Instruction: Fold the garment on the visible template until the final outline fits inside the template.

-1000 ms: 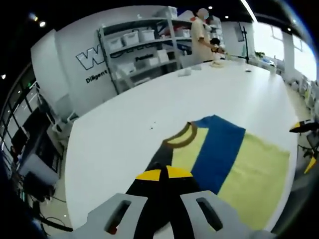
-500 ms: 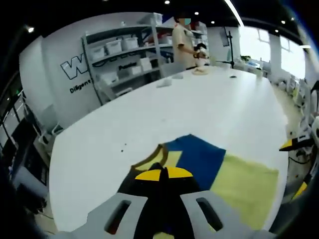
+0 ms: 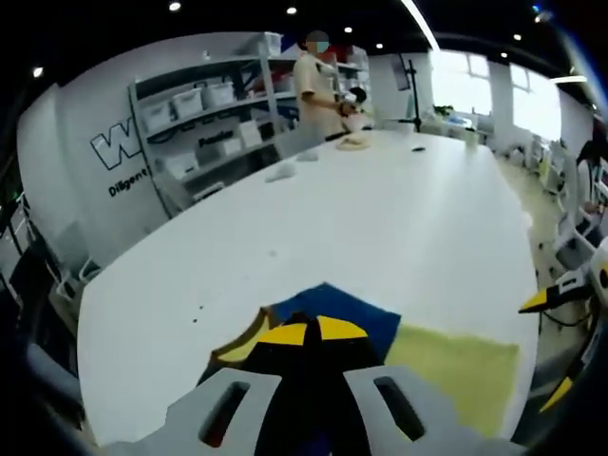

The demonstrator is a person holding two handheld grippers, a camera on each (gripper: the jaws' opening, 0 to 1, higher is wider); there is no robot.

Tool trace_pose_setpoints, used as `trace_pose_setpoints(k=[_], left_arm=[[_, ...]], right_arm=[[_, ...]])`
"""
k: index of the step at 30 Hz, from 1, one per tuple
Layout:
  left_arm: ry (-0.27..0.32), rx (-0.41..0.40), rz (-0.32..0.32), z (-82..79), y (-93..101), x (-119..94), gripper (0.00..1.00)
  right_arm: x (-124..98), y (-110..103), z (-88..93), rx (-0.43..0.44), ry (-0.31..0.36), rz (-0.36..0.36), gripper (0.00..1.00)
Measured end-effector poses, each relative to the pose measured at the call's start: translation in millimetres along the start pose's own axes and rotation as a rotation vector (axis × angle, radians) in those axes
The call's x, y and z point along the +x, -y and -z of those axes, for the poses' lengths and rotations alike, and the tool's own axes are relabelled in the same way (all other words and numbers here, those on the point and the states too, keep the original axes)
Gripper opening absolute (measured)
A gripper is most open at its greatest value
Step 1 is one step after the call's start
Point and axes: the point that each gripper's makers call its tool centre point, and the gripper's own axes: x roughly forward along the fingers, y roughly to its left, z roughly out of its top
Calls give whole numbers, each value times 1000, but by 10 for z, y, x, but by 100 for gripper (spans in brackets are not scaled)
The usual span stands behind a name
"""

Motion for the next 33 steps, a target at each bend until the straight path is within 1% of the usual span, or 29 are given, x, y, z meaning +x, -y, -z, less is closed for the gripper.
trace_pose_setpoints(k=[5,8,13,16,19,24,26,29,31,33], left_arm=[[4,11,24,-44,139,78,0],[0,18,32,-35,206,148,0],[-20,17,52,30,331,252,1],[-35,30,60,86,397,333,1],[-50,28,68,140,420,398,1],[-73,3,86,229,474,541,1],[-90,-6,100,274,515,603,1],[-114,-11,100,337,540,697,1],[-119,-1,107,362,571,752,1],[-110,1,122,367,601,797,1]], right_arm=[[-4,9,31,-5,-11,7,93],[-3,4,40,-8,-15,6,93],[4,-10,24,1,-9,0,93],[14,-12,16,-2,-10,0,93],[15,-17,8,-3,-10,-1,93],[9,-14,7,-1,-10,1,92],[3,2,4,3,-6,6,92],[-1,13,8,7,-5,6,92],[5,37,12,10,-10,11,92],[15,51,5,16,-7,15,92]])
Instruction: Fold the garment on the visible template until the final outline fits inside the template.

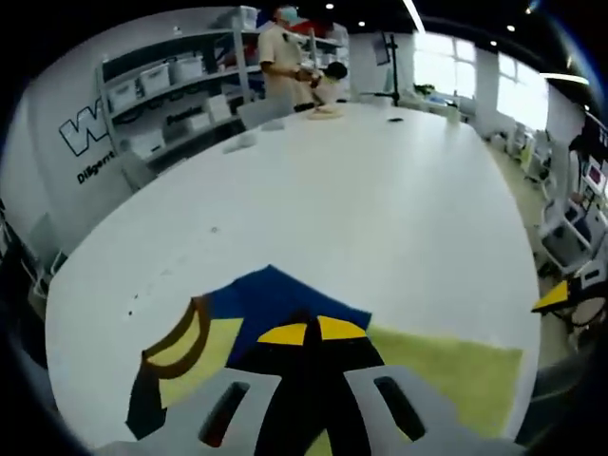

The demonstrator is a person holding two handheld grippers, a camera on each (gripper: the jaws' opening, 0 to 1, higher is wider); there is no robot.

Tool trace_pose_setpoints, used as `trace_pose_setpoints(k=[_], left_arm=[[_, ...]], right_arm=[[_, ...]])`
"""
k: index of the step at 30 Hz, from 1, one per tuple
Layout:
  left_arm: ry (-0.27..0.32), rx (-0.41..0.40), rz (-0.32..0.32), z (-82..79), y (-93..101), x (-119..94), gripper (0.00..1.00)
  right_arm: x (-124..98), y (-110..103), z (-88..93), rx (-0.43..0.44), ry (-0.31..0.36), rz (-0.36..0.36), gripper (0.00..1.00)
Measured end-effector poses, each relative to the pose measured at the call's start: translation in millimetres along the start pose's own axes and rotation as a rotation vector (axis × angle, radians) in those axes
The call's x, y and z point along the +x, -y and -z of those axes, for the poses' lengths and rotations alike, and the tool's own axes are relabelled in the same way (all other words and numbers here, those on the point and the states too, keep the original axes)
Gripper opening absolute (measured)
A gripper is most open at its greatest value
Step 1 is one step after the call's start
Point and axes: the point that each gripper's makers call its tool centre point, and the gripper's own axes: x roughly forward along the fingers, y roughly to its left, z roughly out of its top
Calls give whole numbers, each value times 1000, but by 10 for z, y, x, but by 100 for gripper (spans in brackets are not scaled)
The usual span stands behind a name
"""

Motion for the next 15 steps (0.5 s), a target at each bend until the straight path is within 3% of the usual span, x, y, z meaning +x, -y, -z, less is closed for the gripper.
trace_pose_setpoints(k=[8,15], left_arm=[[16,-22,44,29,57,24,5],[38,-9,-14,-25,-86,-103,45]], right_arm=[[67,25,-31,14,2,-6,92],[115,14,-166,20,25,-22,93]])
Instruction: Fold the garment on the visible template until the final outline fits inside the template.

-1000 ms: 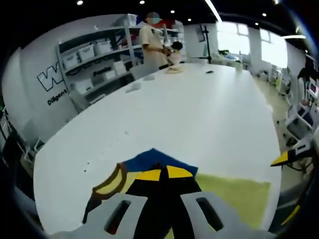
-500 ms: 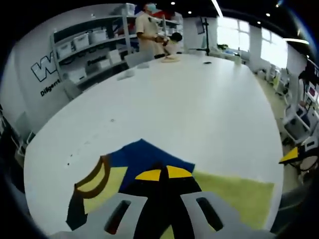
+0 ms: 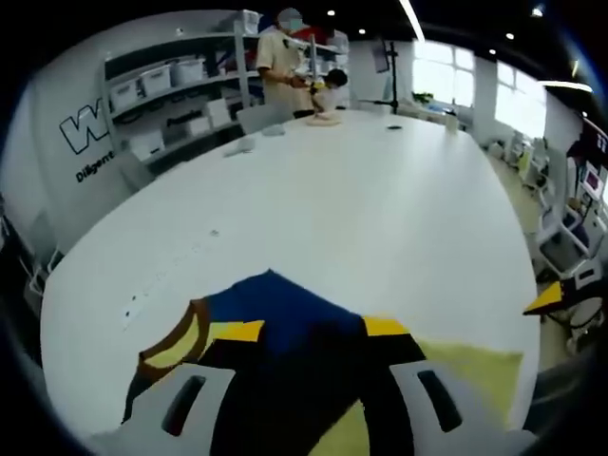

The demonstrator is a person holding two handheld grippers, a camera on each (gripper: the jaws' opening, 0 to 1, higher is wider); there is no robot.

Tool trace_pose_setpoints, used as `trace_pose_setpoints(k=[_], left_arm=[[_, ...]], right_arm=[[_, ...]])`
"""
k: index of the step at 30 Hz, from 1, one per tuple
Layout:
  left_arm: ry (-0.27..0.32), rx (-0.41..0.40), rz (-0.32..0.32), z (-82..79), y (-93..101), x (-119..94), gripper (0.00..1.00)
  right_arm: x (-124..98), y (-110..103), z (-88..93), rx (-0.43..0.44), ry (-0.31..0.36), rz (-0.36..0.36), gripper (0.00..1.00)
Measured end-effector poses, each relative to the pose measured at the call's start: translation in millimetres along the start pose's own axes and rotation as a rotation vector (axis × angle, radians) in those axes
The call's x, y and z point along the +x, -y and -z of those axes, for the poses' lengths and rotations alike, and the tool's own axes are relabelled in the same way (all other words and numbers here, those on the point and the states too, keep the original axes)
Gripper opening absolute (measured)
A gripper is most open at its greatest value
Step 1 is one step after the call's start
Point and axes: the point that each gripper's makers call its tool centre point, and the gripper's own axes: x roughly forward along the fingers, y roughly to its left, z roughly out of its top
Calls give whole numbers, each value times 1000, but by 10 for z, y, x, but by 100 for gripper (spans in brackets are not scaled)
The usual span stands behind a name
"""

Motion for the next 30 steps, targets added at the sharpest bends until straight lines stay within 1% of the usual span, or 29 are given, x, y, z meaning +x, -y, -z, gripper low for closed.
trace_pose_setpoints(k=[2,3,4,6,8,9,11,15,18,22,23,25,27,30], left_arm=[[2,2,-21,-3,-65,-60,58],[5,1,-29,-4,-90,-84,66],[20,-3,-48,-16,-139,-119,72],[24,-9,-63,3,-189,-173,86],[23,-9,-75,36,-223,-208,97],[20,-11,-88,68,-254,-236,99],[31,-16,-104,103,-304,-278,99],[22,-52,-94,219,-323,-353,99],[39,-76,-98,284,-364,-423,99],[6,-114,-98,414,-434,-476,99],[14,-118,-99,416,-451,-494,99],[24,-128,-111,439,-501,-557,99],[22,-131,-119,494,-548,-612,99],[7,-137,-146,621,-660,-684,99]], right_arm=[[18,-14,-22,7,2,-8,94],[25,-18,-27,6,2,-12,94],[30,-21,-29,7,1,-13,94],[36,-38,-26,3,-4,-18,95],[40,-52,-21,6,-5,-23,95],[42,-59,-17,7,-6,-26,95],[52,-60,-5,15,-8,-29,95],[67,-52,24,23,-20,-28,96],[72,-63,39,22,-27,-31,96],[73,-87,31,15,-21,-38,96],[73,-102,29,12,-20,-41,96],[72,-123,32,12,-21,-48,96],[70,-133,36,8,-20,-51,96],[67,-134,67,8,-26,-53,96]])
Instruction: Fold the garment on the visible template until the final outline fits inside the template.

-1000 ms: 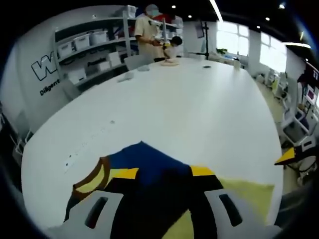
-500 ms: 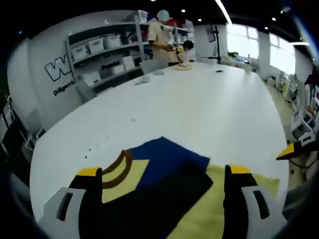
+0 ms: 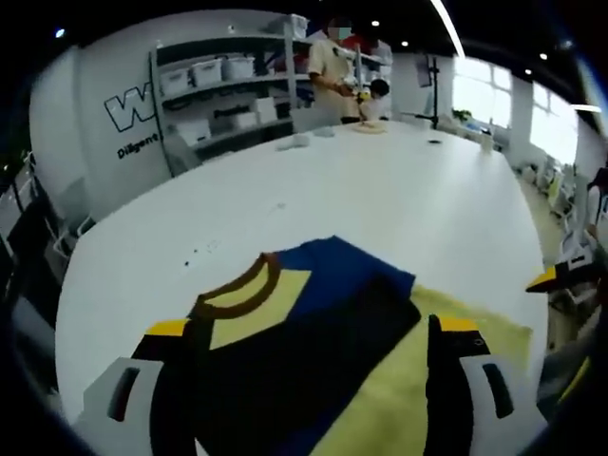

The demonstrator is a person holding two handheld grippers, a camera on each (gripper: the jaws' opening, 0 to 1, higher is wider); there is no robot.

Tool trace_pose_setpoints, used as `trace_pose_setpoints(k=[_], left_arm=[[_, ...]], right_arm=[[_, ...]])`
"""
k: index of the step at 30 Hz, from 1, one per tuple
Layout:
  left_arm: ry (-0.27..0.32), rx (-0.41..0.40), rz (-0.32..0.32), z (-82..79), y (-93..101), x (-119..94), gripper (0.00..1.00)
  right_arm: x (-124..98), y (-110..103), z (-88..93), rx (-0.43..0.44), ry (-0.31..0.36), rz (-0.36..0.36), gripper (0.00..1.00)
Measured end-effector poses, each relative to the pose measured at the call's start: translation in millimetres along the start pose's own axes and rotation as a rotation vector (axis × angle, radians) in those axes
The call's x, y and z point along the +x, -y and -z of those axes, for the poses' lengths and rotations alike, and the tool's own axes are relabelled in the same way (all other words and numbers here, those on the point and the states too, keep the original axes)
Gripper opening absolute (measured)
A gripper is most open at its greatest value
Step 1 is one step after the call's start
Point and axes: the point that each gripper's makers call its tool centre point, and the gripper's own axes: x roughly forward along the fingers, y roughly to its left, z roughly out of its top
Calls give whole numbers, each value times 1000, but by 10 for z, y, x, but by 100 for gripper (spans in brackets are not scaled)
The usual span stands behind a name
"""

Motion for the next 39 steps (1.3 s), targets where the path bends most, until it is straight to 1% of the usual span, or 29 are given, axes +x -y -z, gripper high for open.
trace_pose_setpoints(k=[2,5,8,12,16,19,23,27,30,32,35,36,37,39], left_arm=[[-8,-12,-23,92,-114,-46,97],[-39,-46,-44,255,-283,-103,95],[-44,-67,-49,334,-383,-157,94],[-39,-92,-80,397,-538,-215,92],[-58,-116,-101,536,-667,-264,89],[-78,-137,-106,661,-734,-298,84],[-114,-199,-138,870,-867,-348,74],[-127,-227,-146,1021,-943,-368,69],[-130,-237,-150,1096,-970,-385,66],[-135,-245,-153,1152,-987,-391,62],[-158,-265,-159,1250,-989,-396,52],[-176,-282,-163,1302,-981,-400,48],[-181,-286,-165,1317,-979,-401,44],[-186,-283,-175,1356,-983,-401,41]], right_arm=[[-4,8,22,3,-3,1,96],[-17,12,37,-4,3,-1,94],[-26,14,45,-5,6,-4,94],[-33,22,60,1,6,-6,94],[-38,28,85,3,0,-4,94],[-45,33,100,6,-4,-2,94],[-55,52,114,8,-8,5,94],[-63,76,124,7,-14,12,93],[-72,90,116,8,-12,15,93],[-77,102,107,9,-10,19,93],[-76,127,110,10,-12,26,92],[-75,133,116,13,-15,29,92],[-75,135,121,15,-17,30,91],[-75,136,127,13,-19,31,90]])
